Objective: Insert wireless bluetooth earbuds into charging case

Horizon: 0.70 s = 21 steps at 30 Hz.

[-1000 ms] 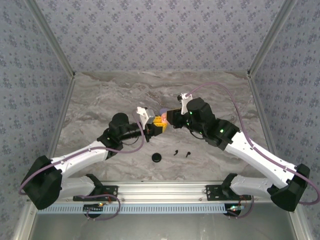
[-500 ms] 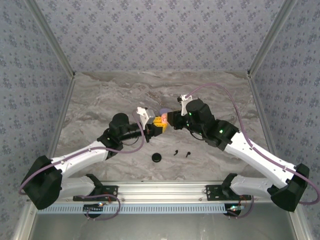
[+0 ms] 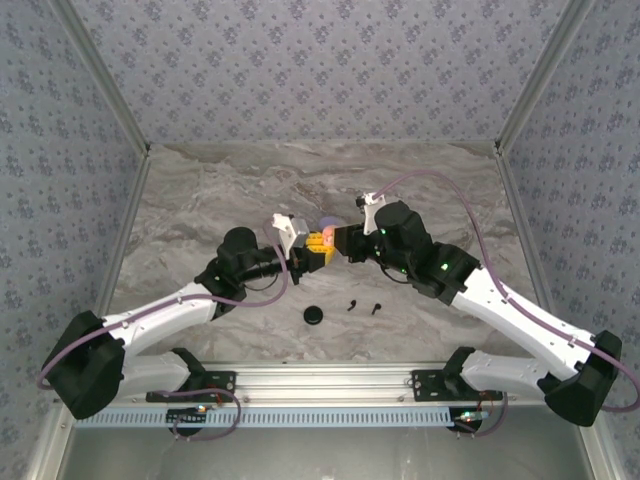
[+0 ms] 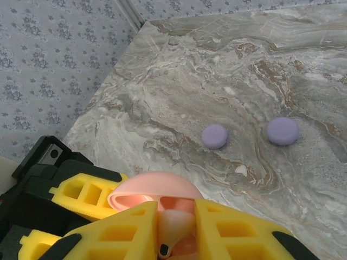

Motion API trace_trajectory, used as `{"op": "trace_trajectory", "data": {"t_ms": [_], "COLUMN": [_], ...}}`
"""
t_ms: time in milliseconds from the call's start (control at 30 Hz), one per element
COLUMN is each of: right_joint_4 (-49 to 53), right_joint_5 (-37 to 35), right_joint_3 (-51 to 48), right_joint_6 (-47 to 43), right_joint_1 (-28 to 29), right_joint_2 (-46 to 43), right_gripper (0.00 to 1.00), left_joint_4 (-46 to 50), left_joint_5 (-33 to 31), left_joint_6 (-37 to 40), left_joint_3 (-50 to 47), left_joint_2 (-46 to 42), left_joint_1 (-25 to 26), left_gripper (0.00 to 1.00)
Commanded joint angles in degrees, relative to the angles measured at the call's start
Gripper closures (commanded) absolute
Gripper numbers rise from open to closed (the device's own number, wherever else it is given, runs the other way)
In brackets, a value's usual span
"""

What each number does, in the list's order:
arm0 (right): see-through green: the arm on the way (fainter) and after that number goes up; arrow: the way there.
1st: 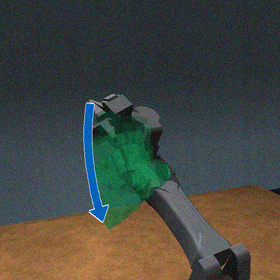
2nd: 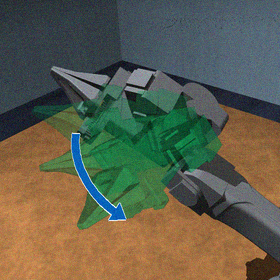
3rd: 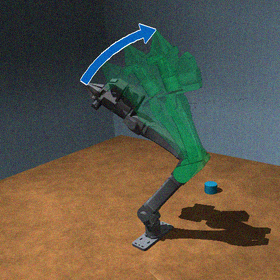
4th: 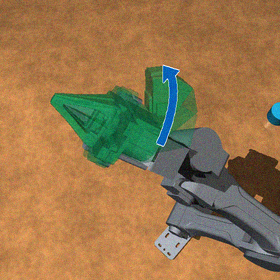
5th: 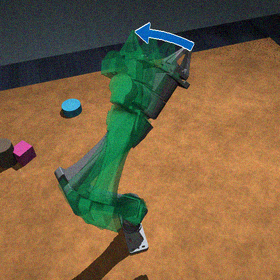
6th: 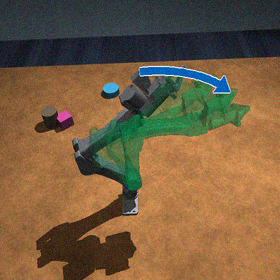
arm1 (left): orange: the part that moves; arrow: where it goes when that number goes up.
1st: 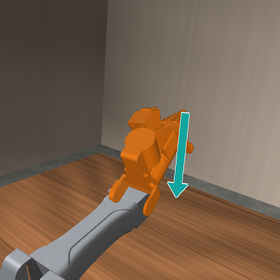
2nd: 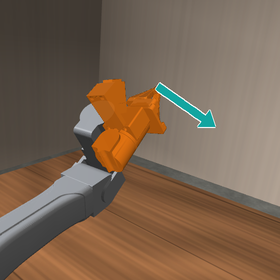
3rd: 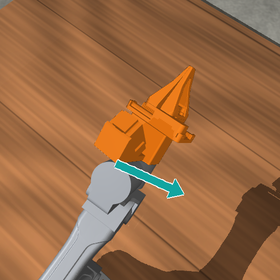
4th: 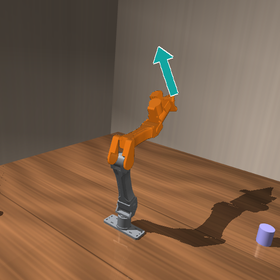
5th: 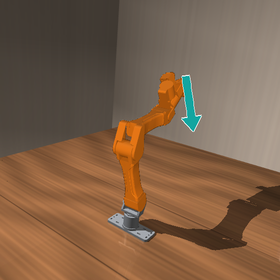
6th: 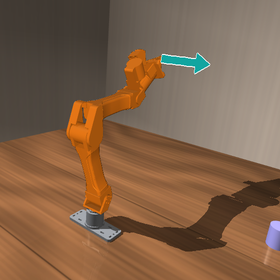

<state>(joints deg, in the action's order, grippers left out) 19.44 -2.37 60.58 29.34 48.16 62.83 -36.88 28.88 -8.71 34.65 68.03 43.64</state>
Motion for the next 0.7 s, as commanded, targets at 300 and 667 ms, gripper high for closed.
{"op": "trace_trajectory", "data": {"t_ms": [300,667], "right_joint_4": [-2.5,-8.2], "right_joint_5": [7.6,29.7], "right_joint_3": [-0.2,-2.1], "right_joint_6": [0.6,0.0], "right_joint_1": [-3.9,-11.8], "right_joint_2": [-4.2,-0.2], "right_gripper": [0.44,0.11], "left_joint_4": [-5.1,-5.0], "left_joint_5": [0.6,3.4], "left_joint_6": [-1.0,-0.7], "left_joint_3": [0.1,0.6], "left_joint_2": [-0.1,-0.1], "left_joint_1": [0.4,0.4], "left_gripper": [1.0,1.0]}}
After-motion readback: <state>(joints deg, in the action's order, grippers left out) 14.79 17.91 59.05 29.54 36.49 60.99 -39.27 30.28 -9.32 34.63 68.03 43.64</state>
